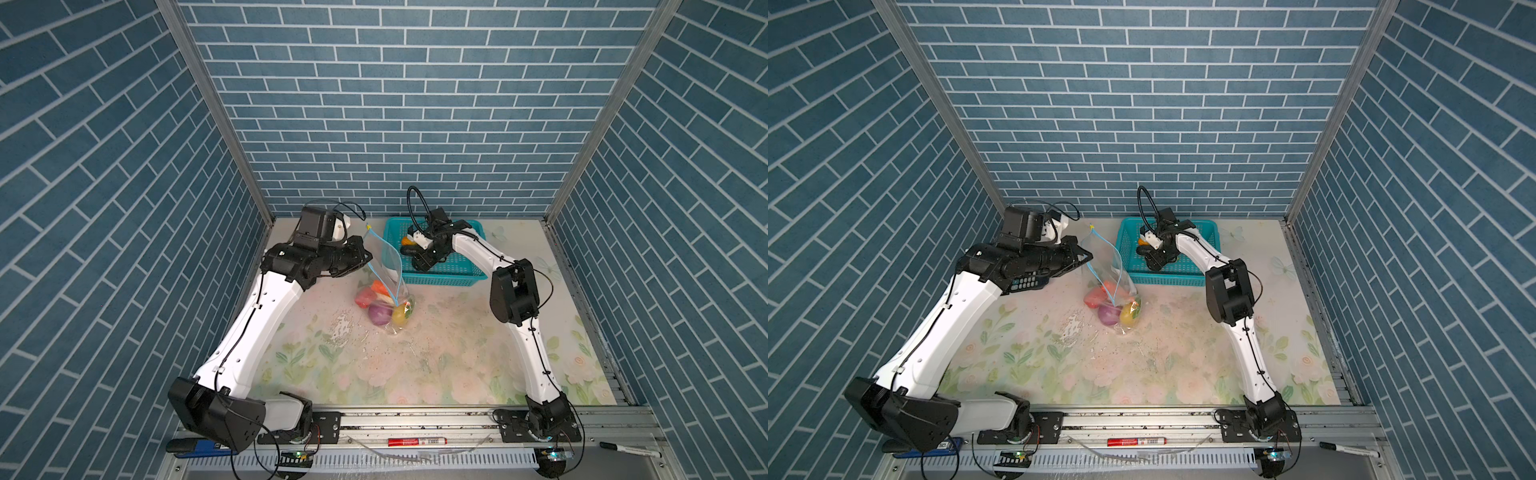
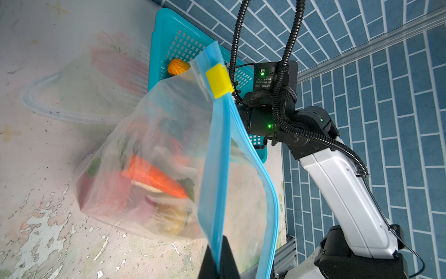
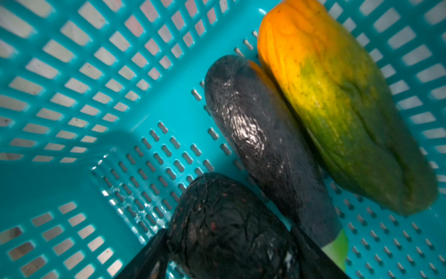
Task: Place the food in the zip-top bag and seal the zipper
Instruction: 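Close the right gripper on the black avocado in the basket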
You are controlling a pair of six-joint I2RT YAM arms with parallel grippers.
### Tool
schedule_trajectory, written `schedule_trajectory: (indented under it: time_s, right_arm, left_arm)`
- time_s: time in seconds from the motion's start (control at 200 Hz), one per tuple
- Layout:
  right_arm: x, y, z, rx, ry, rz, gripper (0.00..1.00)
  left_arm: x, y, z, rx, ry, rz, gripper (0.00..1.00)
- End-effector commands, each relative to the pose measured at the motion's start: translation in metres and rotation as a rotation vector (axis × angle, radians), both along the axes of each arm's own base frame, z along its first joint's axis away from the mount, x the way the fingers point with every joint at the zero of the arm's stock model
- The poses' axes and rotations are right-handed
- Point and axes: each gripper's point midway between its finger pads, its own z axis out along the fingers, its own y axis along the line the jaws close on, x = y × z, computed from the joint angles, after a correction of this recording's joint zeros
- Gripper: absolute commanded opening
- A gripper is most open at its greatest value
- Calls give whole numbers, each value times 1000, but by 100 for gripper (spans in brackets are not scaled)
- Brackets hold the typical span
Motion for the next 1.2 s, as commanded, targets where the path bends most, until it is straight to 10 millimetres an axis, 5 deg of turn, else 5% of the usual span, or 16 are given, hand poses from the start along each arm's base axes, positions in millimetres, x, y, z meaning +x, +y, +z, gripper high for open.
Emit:
schedule_trajectory:
  time_s: [0.0, 0.75, 1.19]
  right_arm:
    - [1, 6, 2, 20, 17, 1, 77]
    - [6, 1, 19, 30, -4, -45, 65]
    - [12, -25, 59, 59, 92, -413, 62]
  left_arm:
    - [-1, 2, 6, -1, -19, -2, 0]
    - [0, 1, 3, -3, -17, -3, 0]
    - [-1, 2, 3, -7, -21, 0, 0]
